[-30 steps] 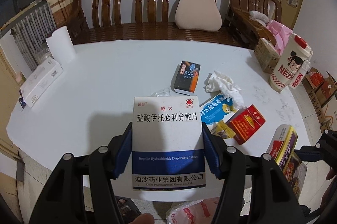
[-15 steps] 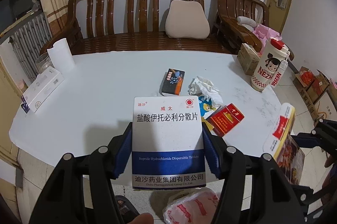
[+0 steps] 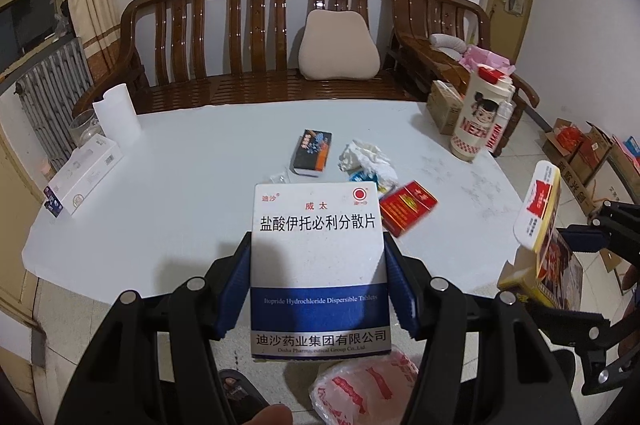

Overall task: Collect trash
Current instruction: 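Lift both held boxes and carry them down toward the plastic bag on the floor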

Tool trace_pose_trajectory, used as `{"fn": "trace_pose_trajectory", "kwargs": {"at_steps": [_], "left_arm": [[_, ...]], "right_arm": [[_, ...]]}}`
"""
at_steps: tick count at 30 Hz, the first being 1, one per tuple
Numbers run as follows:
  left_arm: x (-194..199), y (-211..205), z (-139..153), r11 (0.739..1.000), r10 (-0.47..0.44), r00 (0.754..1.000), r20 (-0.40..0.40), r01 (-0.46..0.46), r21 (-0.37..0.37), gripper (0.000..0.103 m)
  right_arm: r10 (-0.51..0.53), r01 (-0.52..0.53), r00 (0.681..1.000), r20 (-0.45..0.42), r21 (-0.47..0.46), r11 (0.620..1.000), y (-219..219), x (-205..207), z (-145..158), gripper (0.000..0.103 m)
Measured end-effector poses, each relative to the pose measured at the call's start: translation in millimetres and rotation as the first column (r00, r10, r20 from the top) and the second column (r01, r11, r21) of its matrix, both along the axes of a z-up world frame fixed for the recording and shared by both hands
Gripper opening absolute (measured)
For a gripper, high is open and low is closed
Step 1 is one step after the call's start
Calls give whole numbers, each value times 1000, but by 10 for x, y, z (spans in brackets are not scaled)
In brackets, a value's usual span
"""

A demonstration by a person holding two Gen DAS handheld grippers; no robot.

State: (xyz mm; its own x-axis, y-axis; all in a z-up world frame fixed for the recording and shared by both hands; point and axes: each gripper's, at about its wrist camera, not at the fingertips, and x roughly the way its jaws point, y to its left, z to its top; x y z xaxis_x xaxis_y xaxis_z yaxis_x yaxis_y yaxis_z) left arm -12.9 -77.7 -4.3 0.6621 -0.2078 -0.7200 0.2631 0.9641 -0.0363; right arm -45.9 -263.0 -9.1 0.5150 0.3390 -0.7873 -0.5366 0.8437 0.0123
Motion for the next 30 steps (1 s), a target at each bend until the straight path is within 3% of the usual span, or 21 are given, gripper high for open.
{"fn": "trace_pose_trajectory", "kwargs": {"at_steps": [15,21,30], "left_arm": [[-696,-99,-403,994,-103,994,-41,104,15,59],[-874,-148,-675,990,-135,987,-82,137,16,59],[-1098,-254,-1311,984,-171,970,-171,178,24,59]], "right_arm": [[-140,140,990,-26,3,990,34,-616,-277,59],[-204,204,978,-53,-5,979,-27,-792,-562,59],[-294,293,947,-128,-25,956,-167,-953,-1188,59]]}}
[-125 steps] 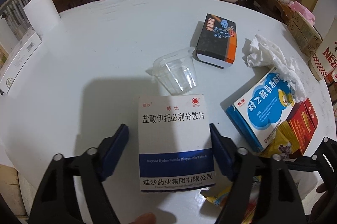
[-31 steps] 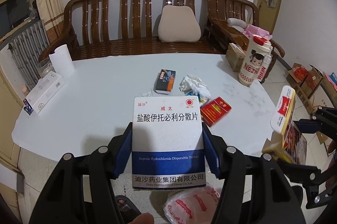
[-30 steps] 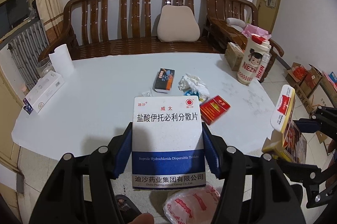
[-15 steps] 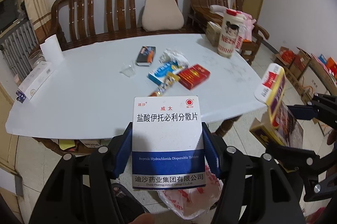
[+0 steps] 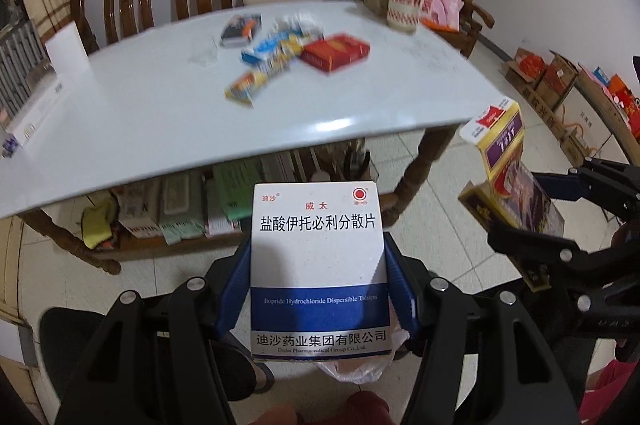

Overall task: Collect trash
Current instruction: 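Lift both held boxes and carry them down toward the plastic bag on the floor, then open both tools to drop the medicine box and card pack into the bag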

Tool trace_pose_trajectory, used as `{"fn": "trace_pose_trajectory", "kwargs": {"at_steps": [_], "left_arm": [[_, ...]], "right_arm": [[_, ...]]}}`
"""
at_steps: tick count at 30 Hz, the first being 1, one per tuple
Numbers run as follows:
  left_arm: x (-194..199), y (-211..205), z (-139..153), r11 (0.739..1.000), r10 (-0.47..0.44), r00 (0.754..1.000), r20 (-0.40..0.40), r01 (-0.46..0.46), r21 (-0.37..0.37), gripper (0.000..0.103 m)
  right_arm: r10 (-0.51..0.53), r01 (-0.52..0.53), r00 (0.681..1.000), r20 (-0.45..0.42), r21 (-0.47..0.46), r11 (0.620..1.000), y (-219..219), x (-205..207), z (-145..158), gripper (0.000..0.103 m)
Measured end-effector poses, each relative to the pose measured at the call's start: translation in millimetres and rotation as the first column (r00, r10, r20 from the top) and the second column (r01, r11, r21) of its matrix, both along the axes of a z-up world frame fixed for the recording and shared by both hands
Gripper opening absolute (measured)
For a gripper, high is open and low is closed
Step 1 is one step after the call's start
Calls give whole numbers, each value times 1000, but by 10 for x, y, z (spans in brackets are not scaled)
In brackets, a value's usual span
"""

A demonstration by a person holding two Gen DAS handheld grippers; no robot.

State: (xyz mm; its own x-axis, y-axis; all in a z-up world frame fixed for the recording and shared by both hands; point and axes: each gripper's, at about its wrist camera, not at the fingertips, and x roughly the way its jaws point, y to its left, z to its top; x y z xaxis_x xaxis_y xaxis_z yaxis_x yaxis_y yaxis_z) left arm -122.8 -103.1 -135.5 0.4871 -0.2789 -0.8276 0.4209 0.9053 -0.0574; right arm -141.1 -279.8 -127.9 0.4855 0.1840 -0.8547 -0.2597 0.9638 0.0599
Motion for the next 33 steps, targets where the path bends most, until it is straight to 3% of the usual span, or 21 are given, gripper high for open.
{"fn": "trace_pose_trajectory", "kwargs": {"at_steps": [8,10,15,20,26,30,33], "left_arm": [[-87,-138,-647,999,-17,994,-107,21,39,59],[-61,-160,-884,999,-8,986,-167,16,47,59],[-46,-226,-1457,996,-2,956,-293,27,81,59],[-11,-227,-1887,996,25,914,-406,14,94,60],[46,-272,-2096,995,31,883,-469,17,97,62],[62,-281,-2138,994,42,881,-472,11,108,76],[86,-256,-2148,994,53,879,-474,-1,109,77]], "right_arm": [[-36,37,993,-108,4,999,-46,-25,-633,59],[-42,44,988,-147,9,999,-51,26,-826,59],[-46,45,969,-244,-13,999,-8,226,-1356,60],[-55,68,941,-333,28,997,26,415,-1857,60],[-57,74,911,-408,27,997,78,509,-2227,61],[-53,75,898,-437,33,997,107,558,-2382,62],[-67,83,894,-442,19,996,114,609,-2464,75]]}}
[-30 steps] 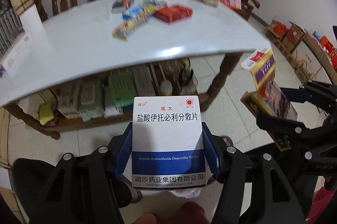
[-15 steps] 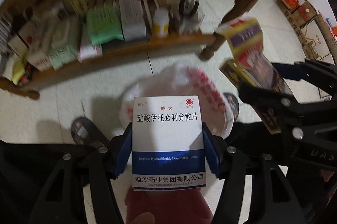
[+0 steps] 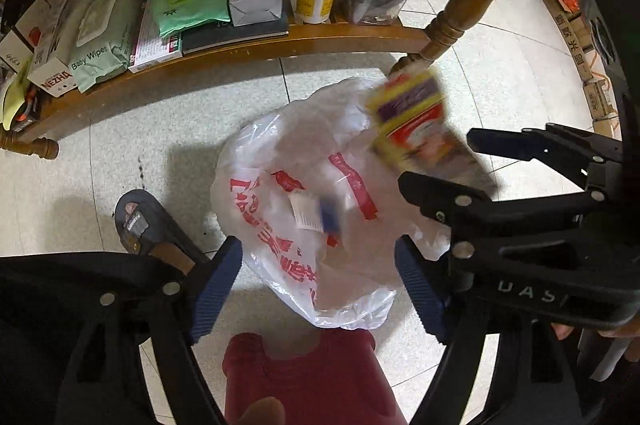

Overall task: Collect trash
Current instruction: 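Open both tools to drop the medicine box and card pack into the bag, then raise both tools back over the table toward the remaining items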

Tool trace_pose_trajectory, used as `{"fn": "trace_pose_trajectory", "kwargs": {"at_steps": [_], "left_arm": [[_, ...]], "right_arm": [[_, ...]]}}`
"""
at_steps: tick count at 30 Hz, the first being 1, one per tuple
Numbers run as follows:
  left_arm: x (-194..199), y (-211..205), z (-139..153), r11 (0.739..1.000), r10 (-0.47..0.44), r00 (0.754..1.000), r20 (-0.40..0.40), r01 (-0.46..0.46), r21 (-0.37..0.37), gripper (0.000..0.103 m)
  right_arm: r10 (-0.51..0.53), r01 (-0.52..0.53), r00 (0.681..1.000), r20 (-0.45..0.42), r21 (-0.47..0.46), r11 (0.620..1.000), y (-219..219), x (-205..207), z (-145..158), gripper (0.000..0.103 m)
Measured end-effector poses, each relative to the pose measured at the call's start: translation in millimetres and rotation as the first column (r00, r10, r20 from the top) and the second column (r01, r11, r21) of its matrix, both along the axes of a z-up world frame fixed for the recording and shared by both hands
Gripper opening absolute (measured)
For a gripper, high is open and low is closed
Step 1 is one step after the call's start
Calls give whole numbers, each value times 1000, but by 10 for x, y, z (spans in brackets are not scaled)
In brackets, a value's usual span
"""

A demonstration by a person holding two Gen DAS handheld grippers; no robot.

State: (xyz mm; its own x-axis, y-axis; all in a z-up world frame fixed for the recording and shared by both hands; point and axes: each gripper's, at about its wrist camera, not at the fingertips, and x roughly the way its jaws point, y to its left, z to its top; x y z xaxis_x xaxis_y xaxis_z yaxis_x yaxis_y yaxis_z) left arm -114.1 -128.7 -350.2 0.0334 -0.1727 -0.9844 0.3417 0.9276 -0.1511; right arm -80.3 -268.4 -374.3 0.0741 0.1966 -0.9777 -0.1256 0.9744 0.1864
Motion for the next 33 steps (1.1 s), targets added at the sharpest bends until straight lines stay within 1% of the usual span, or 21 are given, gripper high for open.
{"fn": "trace_pose_trajectory", "kwargs": {"at_steps": [1,2,6,10,12,14,18,27,33], "left_arm": [[6,14,-10,1000,5,1000,1,-5,4,80],[13,29,-22,1000,8,1000,2,-8,4,87],[9,43,4,1000,12,1000,11,-12,2,89],[25,50,81,1000,17,999,37,-17,0,90],[38,77,173,1000,24,998,61,-24,-10,91],[53,118,309,999,34,995,96,-33,-19,94],[77,198,556,998,49,986,156,-44,-40,95],[62,330,1049,994,73,965,253,-50,-95,95],[96,379,1423,993,72,939,335,-35,-114,95]], "right_arm": [[-6,6,1000,-6,-4,1000,-8,9,-21,82],[-16,16,1000,-8,-13,1000,-22,18,-36,88],[-14,14,1000,-10,-6,1000,-33,21,-60,89],[-41,41,999,1,10,999,-80,3,27,89],[-56,55,998,19,35,998,-113,-18,149,89],[-71,68,996,57,56,996,-144,-48,363,89],[-78,70,989,124,66,995,-178,-100,744,91],[-71,63,971,226,45,997,-148,-171,1336,92],[-67,58,954,292,39,998,-109,-221,1785,92]]}}
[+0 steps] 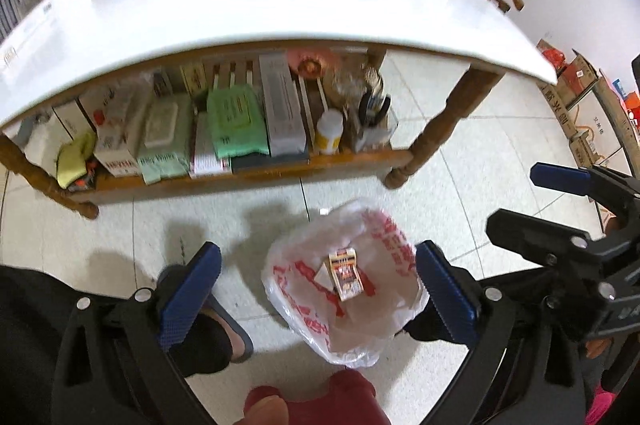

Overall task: Collect trash
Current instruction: 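Raise both tools back over the table toward the remaining items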

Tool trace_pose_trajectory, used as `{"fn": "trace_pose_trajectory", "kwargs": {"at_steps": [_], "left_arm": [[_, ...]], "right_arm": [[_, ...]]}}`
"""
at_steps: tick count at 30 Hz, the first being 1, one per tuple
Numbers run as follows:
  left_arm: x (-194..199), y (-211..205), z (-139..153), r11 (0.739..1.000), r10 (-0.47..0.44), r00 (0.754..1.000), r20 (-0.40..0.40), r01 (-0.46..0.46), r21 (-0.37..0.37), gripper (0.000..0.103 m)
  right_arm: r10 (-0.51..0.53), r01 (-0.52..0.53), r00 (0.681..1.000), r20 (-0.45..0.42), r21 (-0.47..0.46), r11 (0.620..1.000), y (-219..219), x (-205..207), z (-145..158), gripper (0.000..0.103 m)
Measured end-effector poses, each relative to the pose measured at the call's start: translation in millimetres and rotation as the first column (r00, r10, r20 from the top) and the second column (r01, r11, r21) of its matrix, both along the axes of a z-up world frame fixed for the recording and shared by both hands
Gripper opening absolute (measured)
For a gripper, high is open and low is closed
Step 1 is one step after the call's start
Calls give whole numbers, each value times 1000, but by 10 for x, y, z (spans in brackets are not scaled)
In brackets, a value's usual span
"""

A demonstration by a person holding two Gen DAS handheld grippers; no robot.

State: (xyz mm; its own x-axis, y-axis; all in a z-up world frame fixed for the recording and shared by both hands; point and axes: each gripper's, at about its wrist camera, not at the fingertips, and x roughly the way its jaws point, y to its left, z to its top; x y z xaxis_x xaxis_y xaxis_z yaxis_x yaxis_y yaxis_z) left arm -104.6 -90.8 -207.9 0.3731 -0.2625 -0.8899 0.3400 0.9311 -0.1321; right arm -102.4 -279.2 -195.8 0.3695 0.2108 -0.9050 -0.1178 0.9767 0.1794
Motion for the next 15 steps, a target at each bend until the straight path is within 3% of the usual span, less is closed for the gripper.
{"fn": "trace_pose_trajectory", "kwargs": {"at_steps": [8,15], "left_arm": [[254,51,519,1000,-26,991,132,26,-3,95],[622,68,826,998,-66,973,222,63,22,95]], "right_arm": [[-12,15,995,104,-28,1000,6,88,691,96],[-57,61,988,144,-25,998,-54,347,1063,96]]}}
